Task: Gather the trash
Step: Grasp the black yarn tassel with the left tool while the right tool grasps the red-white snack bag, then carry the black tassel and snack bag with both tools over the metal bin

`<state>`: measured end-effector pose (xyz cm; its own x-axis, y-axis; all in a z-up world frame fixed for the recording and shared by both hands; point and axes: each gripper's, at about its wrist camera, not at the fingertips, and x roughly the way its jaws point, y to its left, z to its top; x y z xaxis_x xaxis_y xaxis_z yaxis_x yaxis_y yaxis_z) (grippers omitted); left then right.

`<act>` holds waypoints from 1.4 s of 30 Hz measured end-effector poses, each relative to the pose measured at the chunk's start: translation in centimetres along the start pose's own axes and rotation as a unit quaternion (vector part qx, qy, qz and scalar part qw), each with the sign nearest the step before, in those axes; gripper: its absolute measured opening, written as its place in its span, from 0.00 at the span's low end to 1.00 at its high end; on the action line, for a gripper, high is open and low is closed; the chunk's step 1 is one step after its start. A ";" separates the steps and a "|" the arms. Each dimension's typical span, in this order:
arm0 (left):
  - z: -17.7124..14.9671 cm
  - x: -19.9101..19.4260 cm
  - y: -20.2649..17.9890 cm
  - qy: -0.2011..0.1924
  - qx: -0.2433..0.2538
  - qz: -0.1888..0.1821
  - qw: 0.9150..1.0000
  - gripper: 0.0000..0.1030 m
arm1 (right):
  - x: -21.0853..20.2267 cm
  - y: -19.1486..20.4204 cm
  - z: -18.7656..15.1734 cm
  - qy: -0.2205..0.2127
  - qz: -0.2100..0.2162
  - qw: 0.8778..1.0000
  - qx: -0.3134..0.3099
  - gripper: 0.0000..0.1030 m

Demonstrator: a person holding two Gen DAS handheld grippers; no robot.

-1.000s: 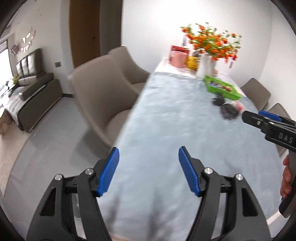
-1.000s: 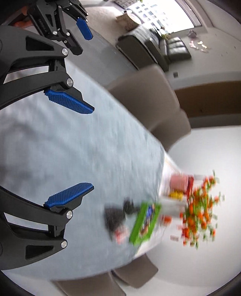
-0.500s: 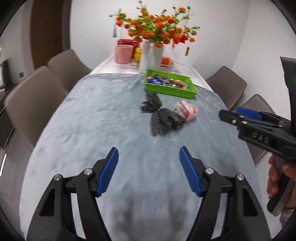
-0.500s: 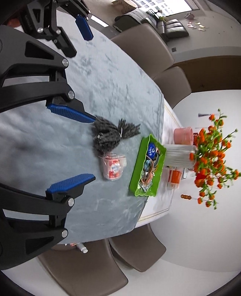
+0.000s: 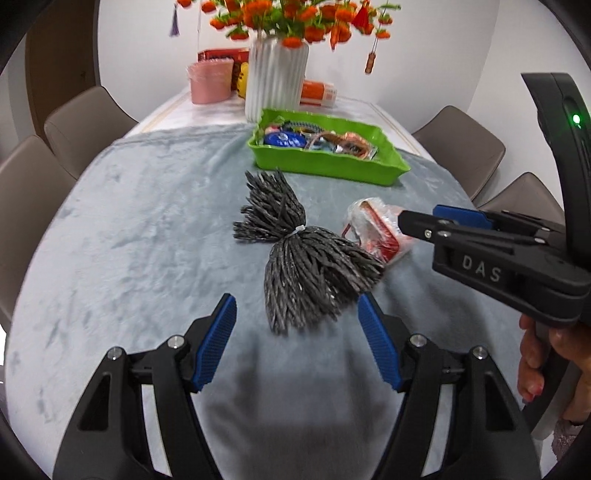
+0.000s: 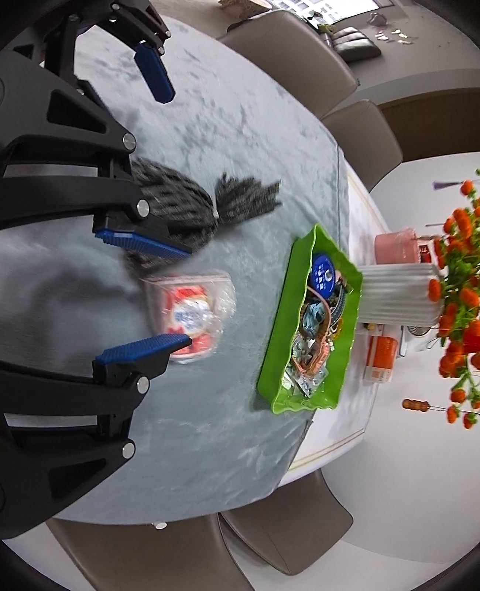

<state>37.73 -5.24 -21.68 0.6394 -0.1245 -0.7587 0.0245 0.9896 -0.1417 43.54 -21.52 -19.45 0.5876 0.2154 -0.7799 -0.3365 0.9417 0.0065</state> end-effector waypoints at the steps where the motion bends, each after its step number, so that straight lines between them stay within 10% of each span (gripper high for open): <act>1: 0.1 0.9 0.0 0.003 0.000 -0.001 1.000 0.67 | 0.7 -0.1 0.1 0.003 0.001 1.000 0.000 0.40; 11: 0.3 5.3 1.0 0.018 0.000 0.013 1.000 0.64 | 4.0 1.1 -0.4 0.015 -0.005 1.000 -0.021 0.31; 15: 0.3 6.3 1.4 0.028 0.001 0.029 0.999 0.18 | 3.9 1.3 -0.4 0.008 -0.016 0.999 -0.031 0.15; 18: 0.4 6.0 1.3 0.023 0.006 0.029 0.999 0.06 | 3.6 1.6 -0.3 0.001 -0.018 0.999 -0.040 0.07; 42: -2.2 -8.3 2.2 -0.045 -0.024 0.078 0.996 0.05 | -7.7 4.5 -2.0 -0.045 0.039 0.998 -0.030 0.02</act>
<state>30.79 -2.15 -17.11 0.6992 0.0395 -0.7138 -0.1165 0.9914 -0.0592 36.05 -19.45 -14.66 0.6210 0.3130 -0.7186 -0.4259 0.9044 0.0259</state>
